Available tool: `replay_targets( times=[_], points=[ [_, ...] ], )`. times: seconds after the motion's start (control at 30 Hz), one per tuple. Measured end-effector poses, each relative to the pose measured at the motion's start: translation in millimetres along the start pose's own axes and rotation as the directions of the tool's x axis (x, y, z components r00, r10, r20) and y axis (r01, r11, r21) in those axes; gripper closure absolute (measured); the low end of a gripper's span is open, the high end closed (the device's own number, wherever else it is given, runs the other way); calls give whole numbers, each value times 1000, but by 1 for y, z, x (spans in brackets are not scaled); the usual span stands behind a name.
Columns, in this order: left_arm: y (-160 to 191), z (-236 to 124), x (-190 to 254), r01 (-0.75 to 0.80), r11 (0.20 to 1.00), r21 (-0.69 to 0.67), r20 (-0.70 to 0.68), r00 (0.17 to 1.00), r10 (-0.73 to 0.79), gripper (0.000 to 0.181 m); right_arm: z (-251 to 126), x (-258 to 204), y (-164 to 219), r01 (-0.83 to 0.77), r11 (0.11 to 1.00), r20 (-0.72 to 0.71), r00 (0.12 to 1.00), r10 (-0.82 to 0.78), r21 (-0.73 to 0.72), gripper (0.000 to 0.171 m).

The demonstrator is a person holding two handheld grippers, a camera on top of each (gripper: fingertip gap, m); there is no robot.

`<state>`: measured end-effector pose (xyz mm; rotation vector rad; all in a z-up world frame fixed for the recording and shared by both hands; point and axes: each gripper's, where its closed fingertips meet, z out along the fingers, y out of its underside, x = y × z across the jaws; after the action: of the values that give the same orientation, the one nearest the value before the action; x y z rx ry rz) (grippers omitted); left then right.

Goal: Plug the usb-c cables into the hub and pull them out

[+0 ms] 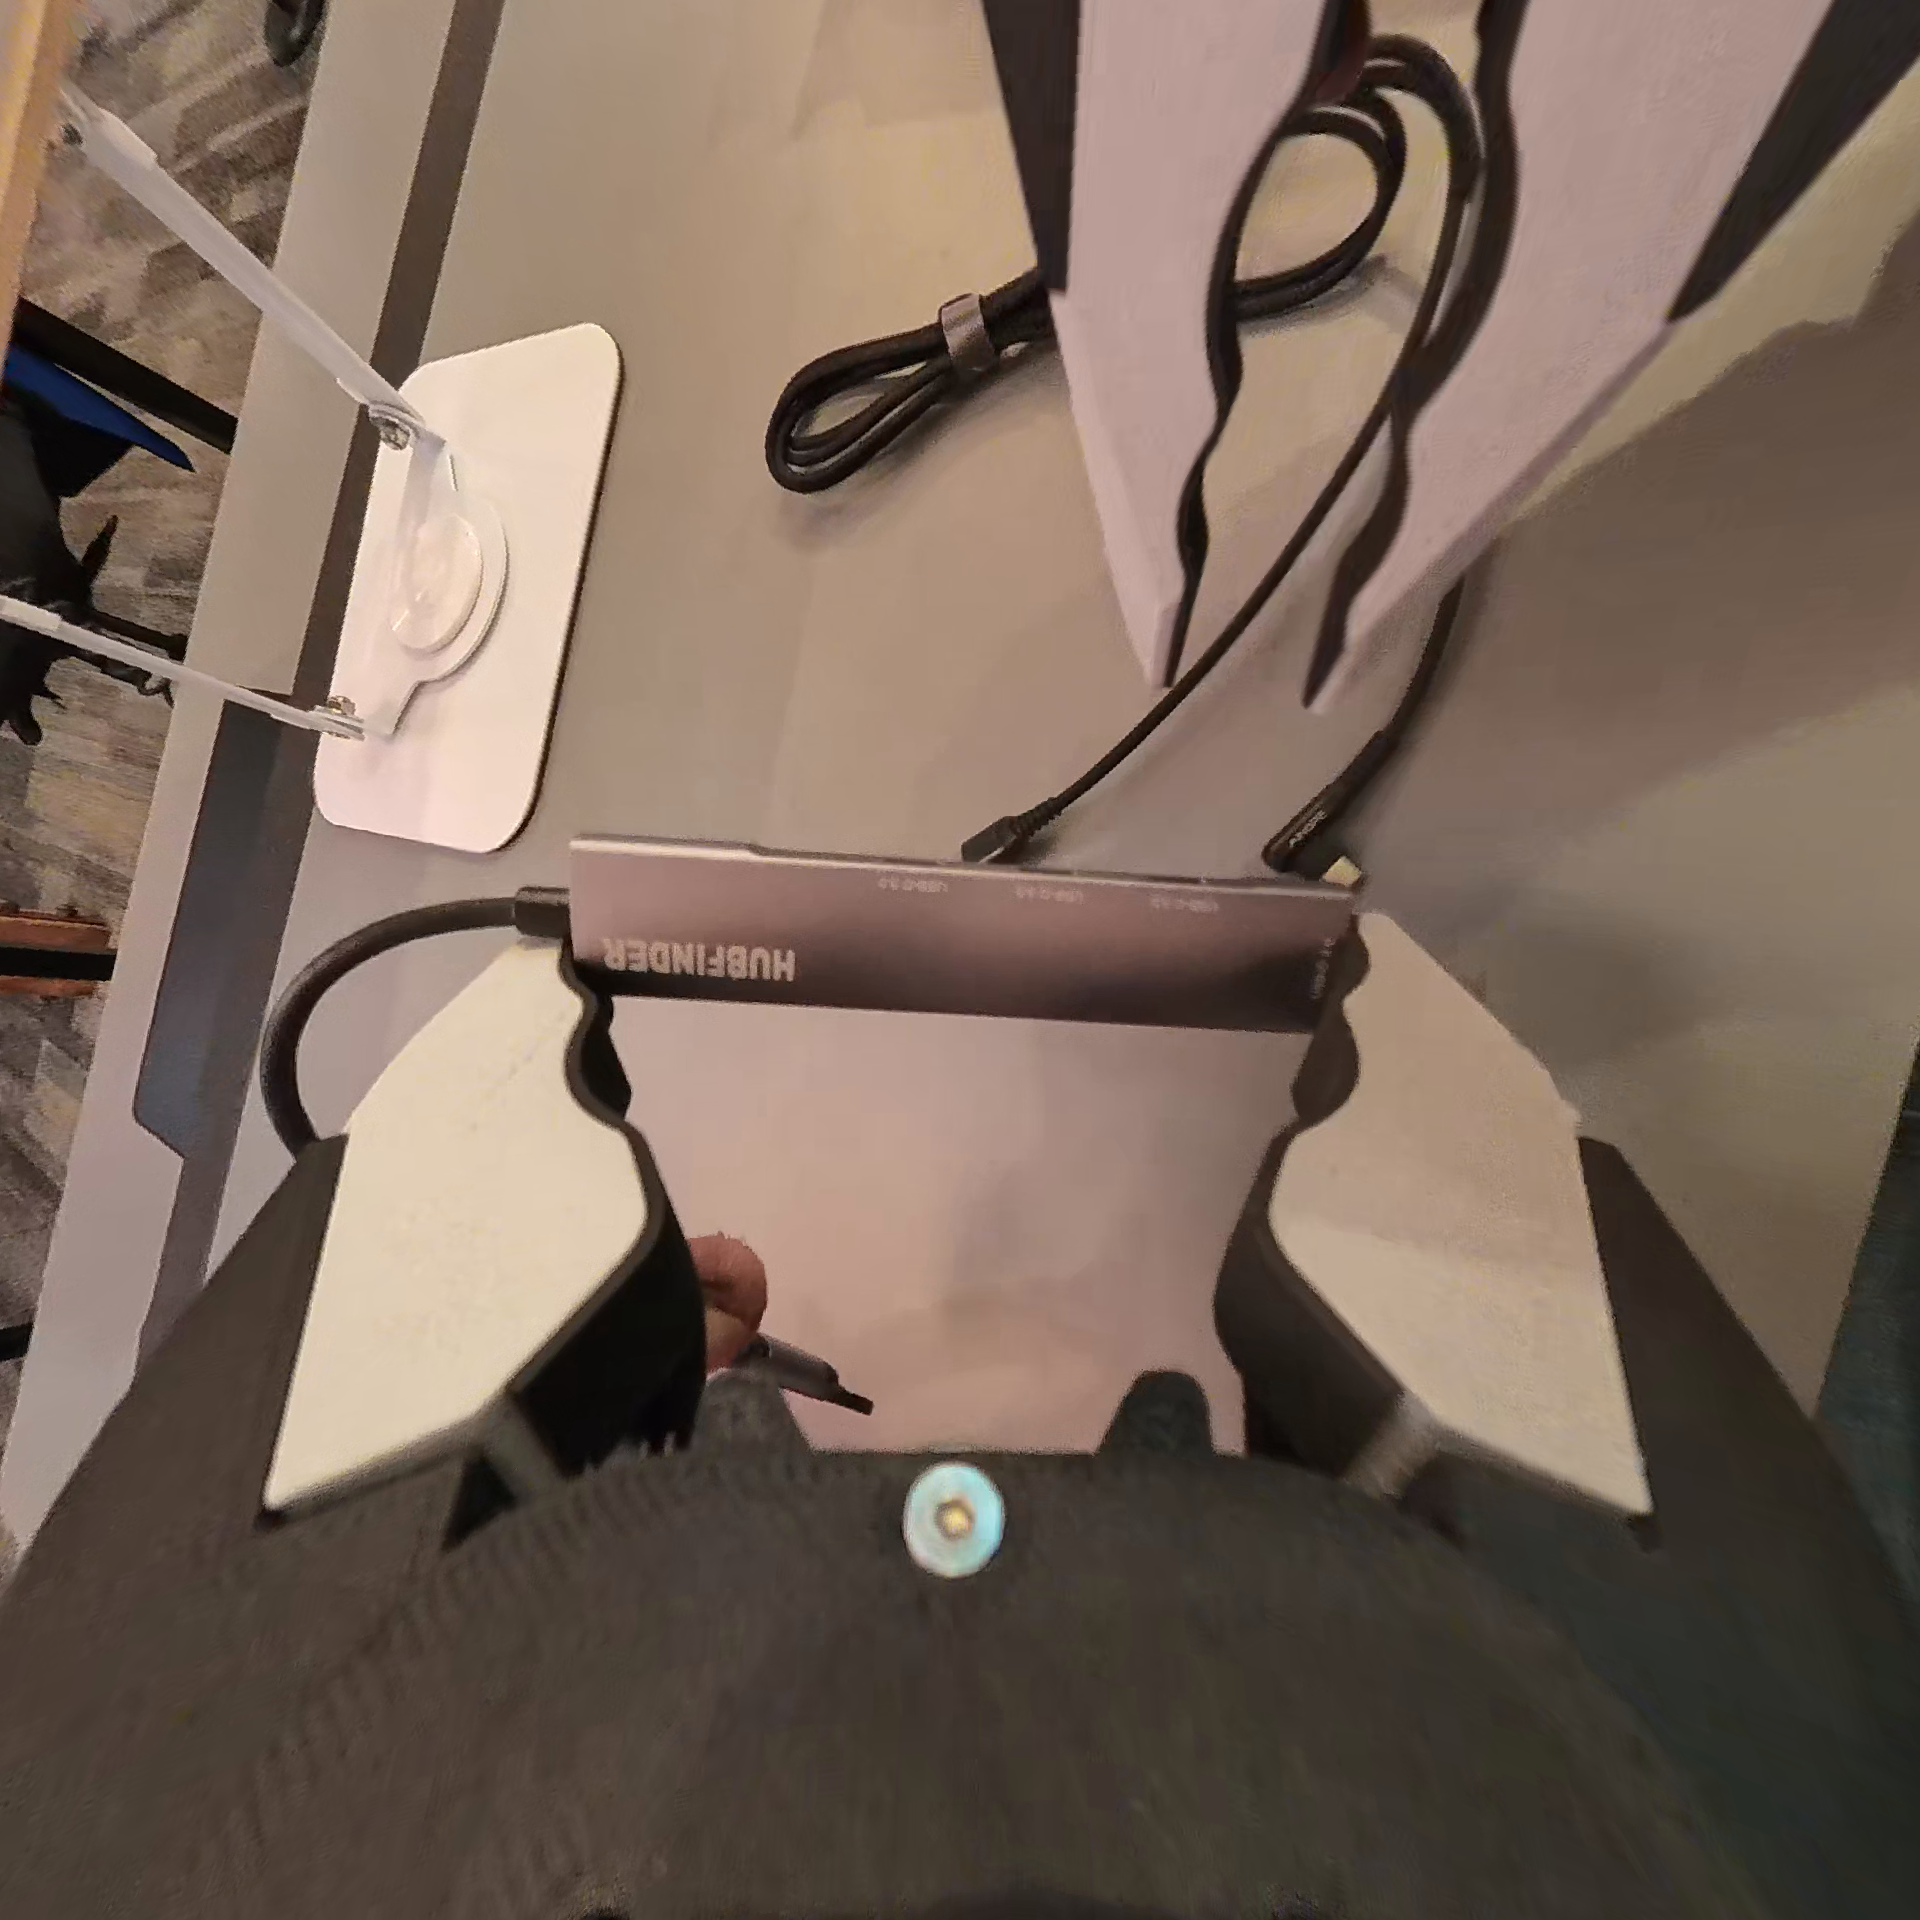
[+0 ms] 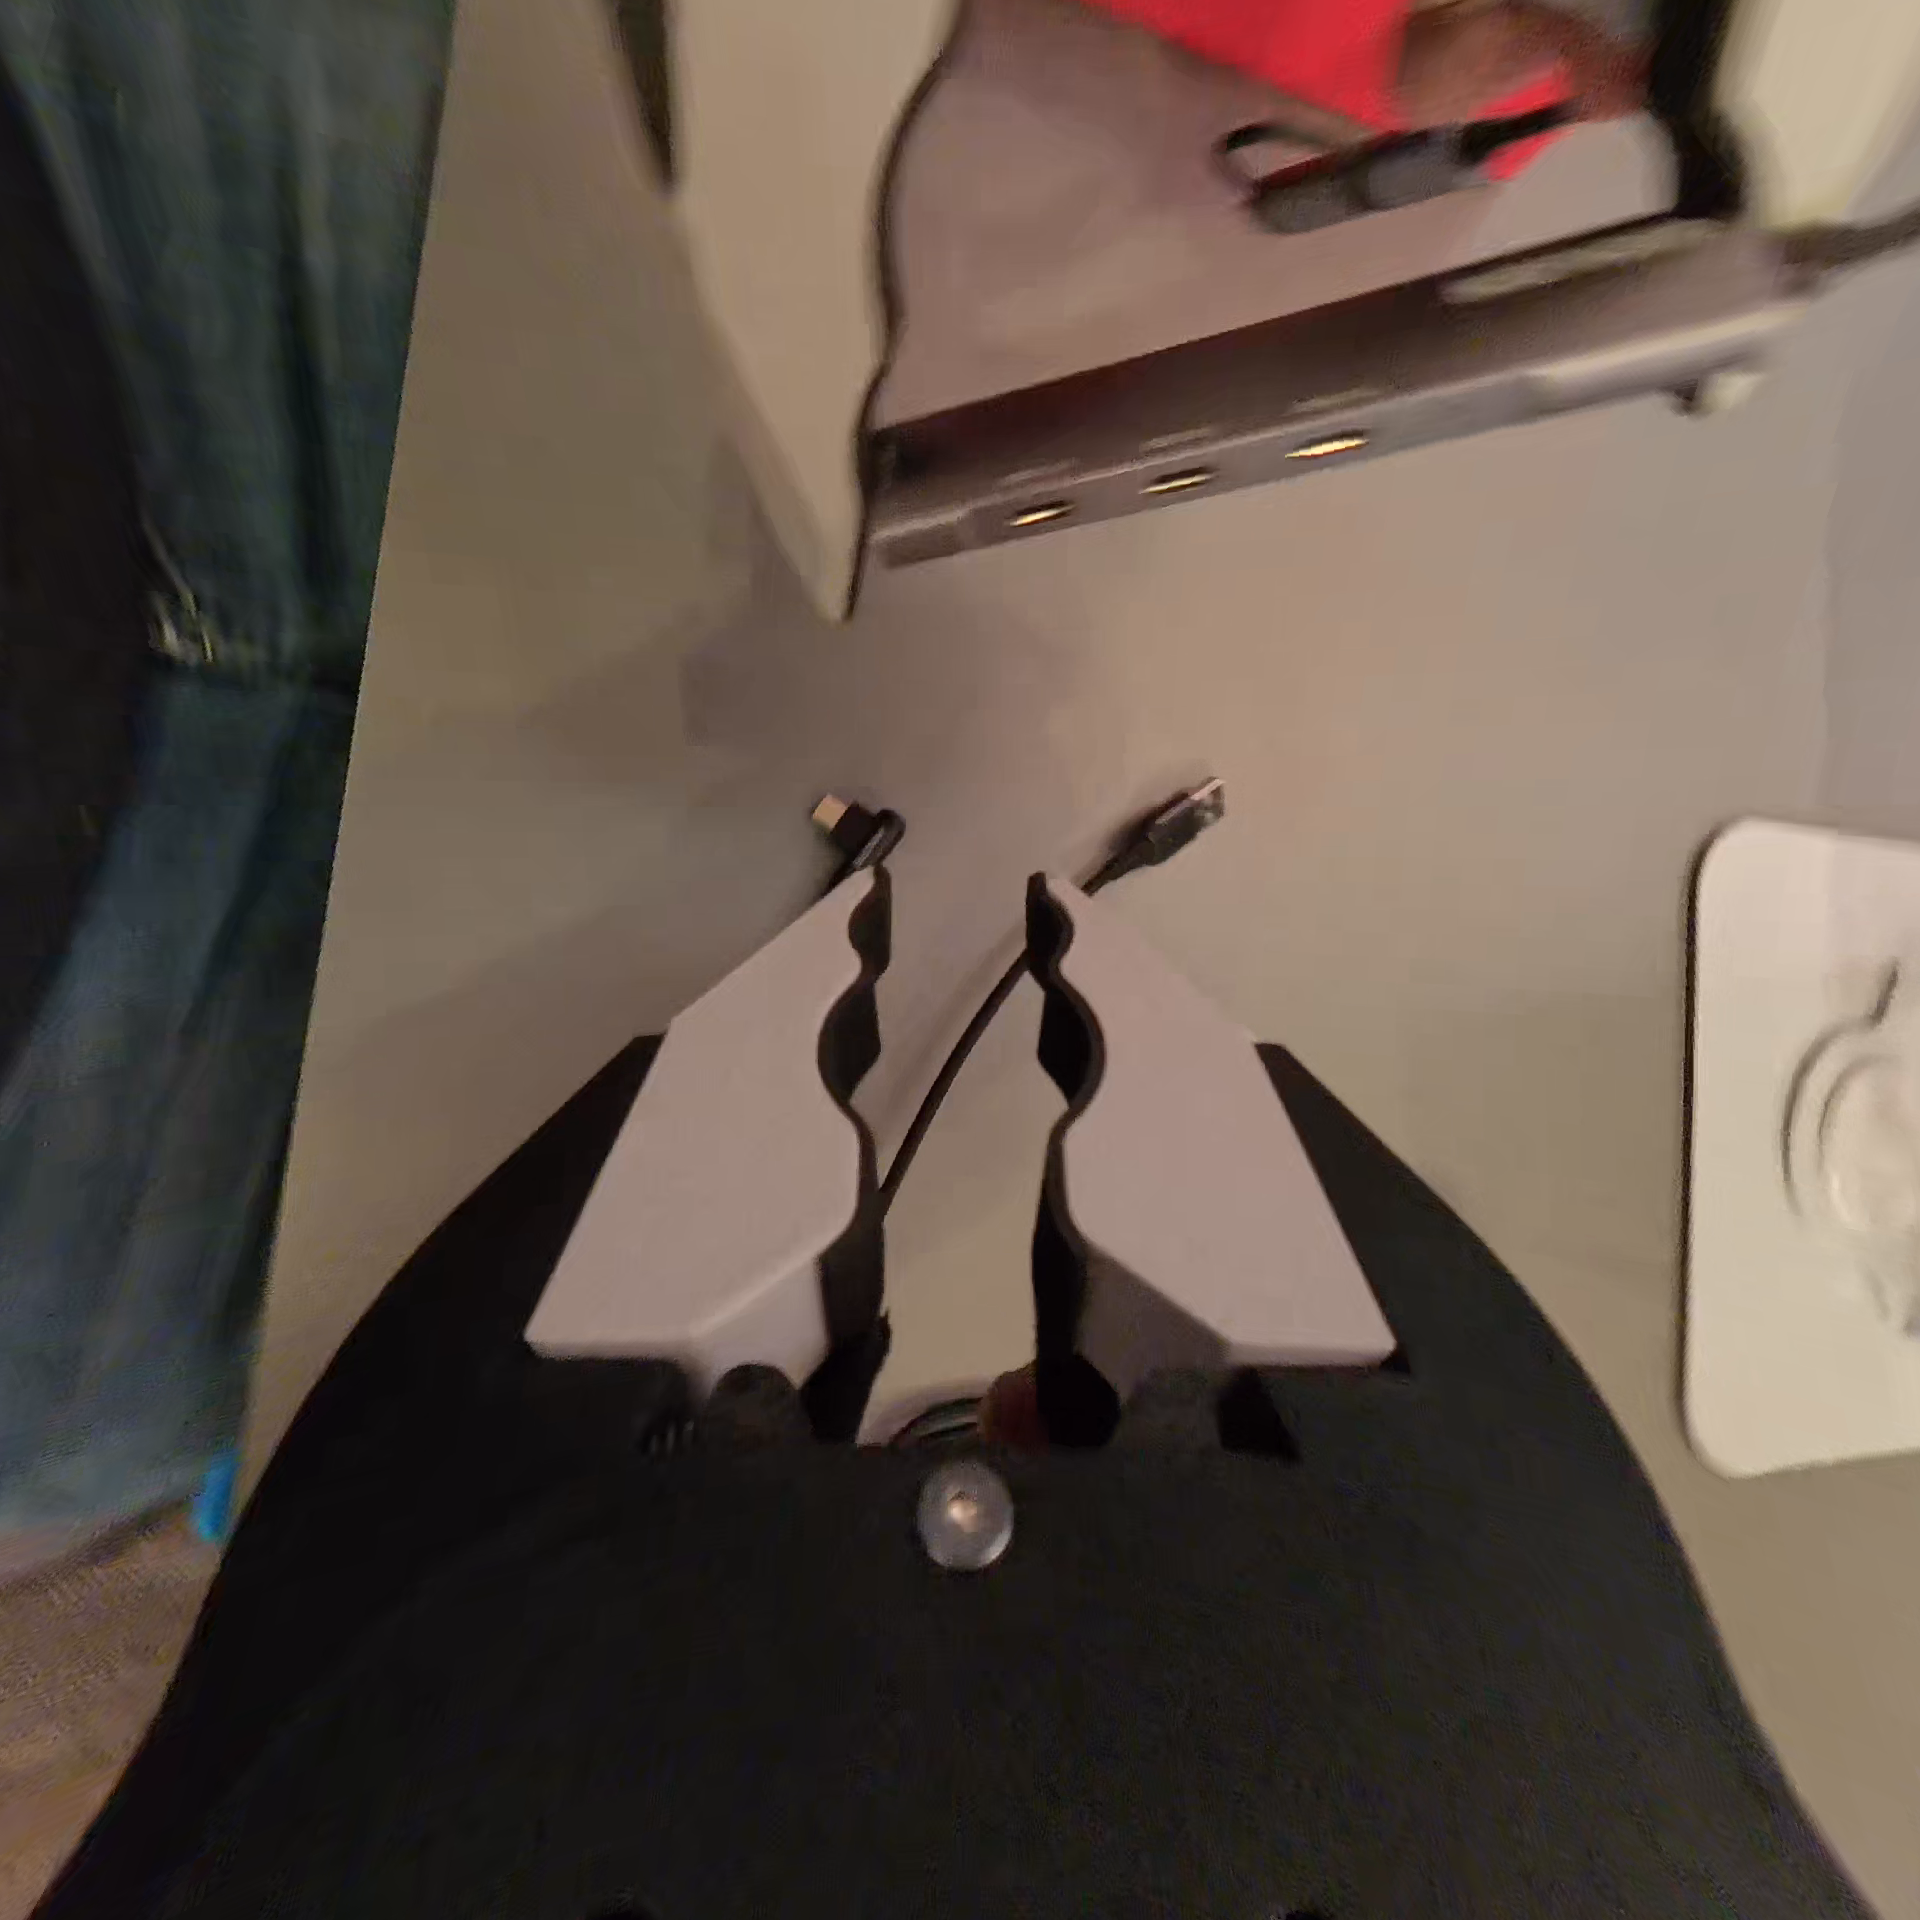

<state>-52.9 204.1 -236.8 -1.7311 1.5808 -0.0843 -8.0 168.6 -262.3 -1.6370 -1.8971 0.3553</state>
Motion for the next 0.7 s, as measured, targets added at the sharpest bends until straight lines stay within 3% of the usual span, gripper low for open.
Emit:
replay_targets(
  times=[0.17, 0.3, 0.43, 0.7],
  points=[
    [0, -9, -1, -16, 999, -36, -12, 1000, 16, 55, 20, -19, 6, 334, 942, 138, 935, -328, -25, 145],
    [5, -18, -4, -32, 998, -59, -20, 999, 31, 55, 33, -26, 11, 489, 872, 256, 847, -465, -35, 142],
    [7, -24, -6, -7, 999, -51, -46, 999, 5, 55, 46, -28, 16, 524, 851, 335, 808, -485, -31, 145],
    [10, -26, -6, -20, 998, -52, -59, 998, 16, 55, 51, -24, 17, 429, 903, 465, 798, -383, 7, 157]
  ],
)
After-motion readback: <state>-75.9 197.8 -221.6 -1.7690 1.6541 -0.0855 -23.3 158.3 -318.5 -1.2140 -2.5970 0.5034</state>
